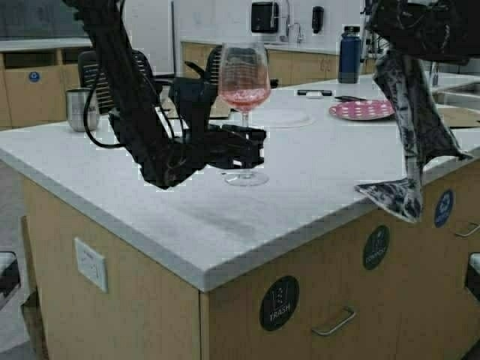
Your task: Get the cloth and wipe up the spill under the wine glass
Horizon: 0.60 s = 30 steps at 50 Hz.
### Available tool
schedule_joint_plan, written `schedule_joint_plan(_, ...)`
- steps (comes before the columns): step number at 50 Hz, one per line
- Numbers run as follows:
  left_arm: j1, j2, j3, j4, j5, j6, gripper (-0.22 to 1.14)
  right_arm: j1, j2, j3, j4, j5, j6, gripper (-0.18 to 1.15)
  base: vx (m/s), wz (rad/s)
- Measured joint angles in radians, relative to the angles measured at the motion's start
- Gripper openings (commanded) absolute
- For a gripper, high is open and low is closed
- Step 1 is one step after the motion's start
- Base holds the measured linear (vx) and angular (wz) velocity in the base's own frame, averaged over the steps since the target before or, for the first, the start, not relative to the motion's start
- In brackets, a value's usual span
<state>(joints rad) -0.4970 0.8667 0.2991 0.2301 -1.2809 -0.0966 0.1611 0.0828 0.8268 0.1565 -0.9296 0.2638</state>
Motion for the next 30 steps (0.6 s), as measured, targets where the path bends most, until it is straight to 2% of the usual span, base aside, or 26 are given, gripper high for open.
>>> schedule_joint_plan(30, -0.002, 0.126, -0.107, 0.003, 0.006, 0.000, 0.31, 0.005, -0.002, 0.018, -0.012, 0.000, -0.002, 0.06, 0.00, 0.00)
